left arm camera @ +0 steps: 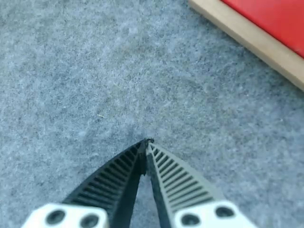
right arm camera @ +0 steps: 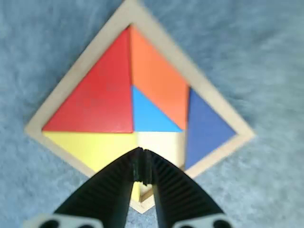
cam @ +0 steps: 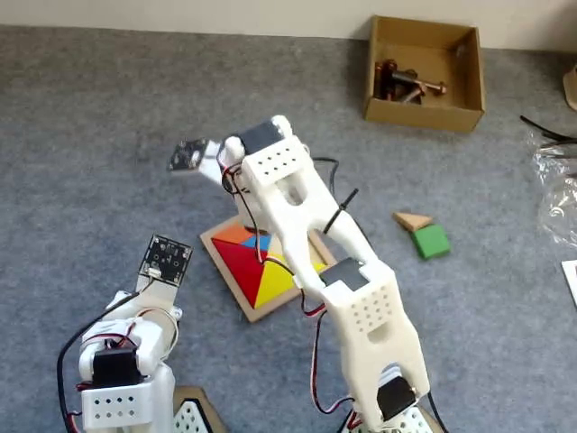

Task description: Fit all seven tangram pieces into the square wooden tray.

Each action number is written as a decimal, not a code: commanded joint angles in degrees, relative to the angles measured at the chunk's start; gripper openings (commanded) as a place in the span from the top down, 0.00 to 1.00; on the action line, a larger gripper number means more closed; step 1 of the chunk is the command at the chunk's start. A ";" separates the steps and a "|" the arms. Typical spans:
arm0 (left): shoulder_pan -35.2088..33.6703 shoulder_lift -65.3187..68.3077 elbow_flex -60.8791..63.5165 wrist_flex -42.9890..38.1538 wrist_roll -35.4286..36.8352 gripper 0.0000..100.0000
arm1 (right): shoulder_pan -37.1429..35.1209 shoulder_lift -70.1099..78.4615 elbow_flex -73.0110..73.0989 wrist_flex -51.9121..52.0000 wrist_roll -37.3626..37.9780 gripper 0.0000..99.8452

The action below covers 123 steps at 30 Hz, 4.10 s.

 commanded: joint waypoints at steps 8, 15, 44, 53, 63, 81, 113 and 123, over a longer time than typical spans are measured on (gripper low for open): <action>-0.22 -0.48 1.19 0.44 0.62 0.99 | 1.19 -17.89 -5.58 3.91 -4.48 1.00; -0.22 -0.48 1.19 0.44 0.62 0.99 | 10.42 -29.93 7.34 3.82 -6.59 1.00; -0.22 -0.48 1.19 0.44 0.62 0.99 | 47.08 -40.75 43.65 -16.13 -2.64 0.98; -0.22 -0.48 1.19 0.44 0.62 0.99 | 50.68 -40.75 52.35 -25.10 -0.70 0.87; -0.22 -0.48 1.19 0.44 0.62 0.99 | 51.30 -40.66 56.92 -25.63 5.80 0.82; -0.22 -0.48 1.19 0.44 0.62 0.99 | 46.02 -40.57 61.23 -26.77 8.18 0.76; -0.22 -0.48 1.19 0.44 0.62 0.99 | 44.88 -40.48 75.12 -53.41 4.13 0.75; -0.22 -0.48 1.19 0.44 0.62 0.99 | 48.66 -26.51 69.14 -53.32 4.04 0.75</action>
